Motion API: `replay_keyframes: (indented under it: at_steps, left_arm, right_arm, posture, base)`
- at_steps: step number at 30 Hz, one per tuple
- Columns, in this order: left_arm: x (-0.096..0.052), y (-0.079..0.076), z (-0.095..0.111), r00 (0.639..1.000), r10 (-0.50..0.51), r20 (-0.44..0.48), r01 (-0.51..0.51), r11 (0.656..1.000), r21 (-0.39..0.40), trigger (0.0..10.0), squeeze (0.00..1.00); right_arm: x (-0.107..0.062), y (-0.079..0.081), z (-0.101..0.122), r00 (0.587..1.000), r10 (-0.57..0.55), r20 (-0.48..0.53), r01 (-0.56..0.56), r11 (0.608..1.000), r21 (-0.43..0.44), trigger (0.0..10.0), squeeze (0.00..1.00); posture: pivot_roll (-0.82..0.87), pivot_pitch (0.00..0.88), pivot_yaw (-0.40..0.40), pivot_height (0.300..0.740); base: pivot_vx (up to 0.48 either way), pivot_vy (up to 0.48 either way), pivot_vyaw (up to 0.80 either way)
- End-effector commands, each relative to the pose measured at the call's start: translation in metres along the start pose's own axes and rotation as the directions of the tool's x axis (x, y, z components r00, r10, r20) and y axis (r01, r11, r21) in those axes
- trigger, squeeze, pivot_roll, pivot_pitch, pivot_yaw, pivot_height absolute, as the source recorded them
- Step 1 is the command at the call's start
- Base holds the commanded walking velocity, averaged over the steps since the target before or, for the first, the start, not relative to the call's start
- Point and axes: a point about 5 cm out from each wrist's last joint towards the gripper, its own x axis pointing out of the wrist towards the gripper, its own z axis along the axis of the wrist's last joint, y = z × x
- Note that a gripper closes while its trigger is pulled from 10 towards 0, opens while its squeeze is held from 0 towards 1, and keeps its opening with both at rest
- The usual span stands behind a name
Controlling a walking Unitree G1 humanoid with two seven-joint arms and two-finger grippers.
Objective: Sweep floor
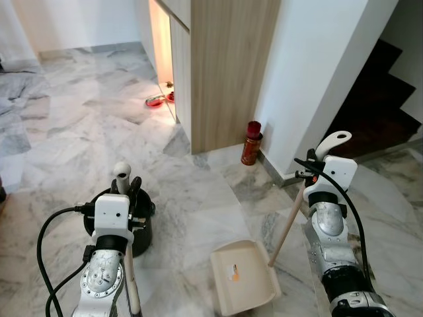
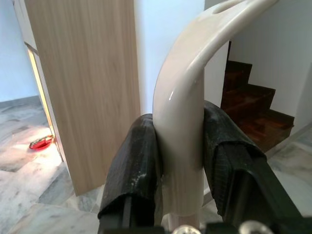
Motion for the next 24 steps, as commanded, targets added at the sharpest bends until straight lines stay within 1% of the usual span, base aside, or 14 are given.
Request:
replay_keyframes:
  at_steps: [1, 4, 9, 16, 19, 24]
  left_arm:
    - [0.0050, 0.0068, 0.0039, 0.999, 0.021, 0.036, -0.023, 0.999, 0.047, 10.0, 0.00]
    - [0.0084, 0.0109, 0.0033, 0.999, 0.017, 0.041, -0.020, 0.998, 0.058, 10.0, 0.00]
    - [0.0092, 0.0120, 0.0027, 0.999, 0.014, 0.043, -0.017, 0.998, 0.056, 10.0, 0.00]
    - [0.0095, 0.0083, 0.0010, 0.999, 0.006, 0.048, -0.009, 0.998, 0.057, 10.0, 0.00]
    - [0.0106, 0.0073, 0.0005, 0.999, 0.004, 0.052, -0.007, 0.999, 0.054, 10.0, 0.00]
    - [0.0123, 0.0063, 0.0006, 0.998, 0.000, 0.060, -0.003, 0.999, 0.050, 10.0, 0.00]
  right_arm:
    - [0.0006, 0.0002, 0.0095, 0.999, -0.002, 0.048, 0.001, 1.000, 0.016, 10.0, 0.00]
    - [-0.0032, -0.0006, 0.0080, 0.999, -0.008, 0.047, 0.007, 1.000, 0.020, 10.0, 0.00]
    - [-0.0056, -0.0012, 0.0065, 0.999, -0.010, 0.044, 0.009, 1.000, 0.022, 10.0, 0.00]
    - [-0.0081, -0.0030, 0.0049, 0.999, -0.009, 0.036, 0.008, 1.000, 0.016, 10.0, 0.00]
    - [-0.0076, -0.0031, 0.0059, 0.999, -0.009, 0.037, 0.009, 1.000, 0.016, 10.0, 0.00]
    - [-0.0081, -0.0030, 0.0056, 0.999, -0.008, 0.036, 0.008, 1.000, 0.016, 10.0, 0.00]
  posture:
    - [0.00, 0.000, -0.026, 0.740]
    - [-0.02, 0.000, -0.021, 0.740]
    - [-0.02, 0.000, -0.019, 0.740]
    - [-0.02, 0.000, -0.023, 0.740]
    - [-0.02, 0.000, -0.027, 0.740]
    - [-0.02, 0.000, -0.029, 0.740]
  base:
    - [0.000, 0.000, -0.80]
    - [0.000, -0.319, -0.80]
    - [0.000, -0.297, -0.80]
    - [0.000, 0.000, -0.80]
    - [0.000, -0.381, -0.80]
    - [0.000, 0.000, -0.80]
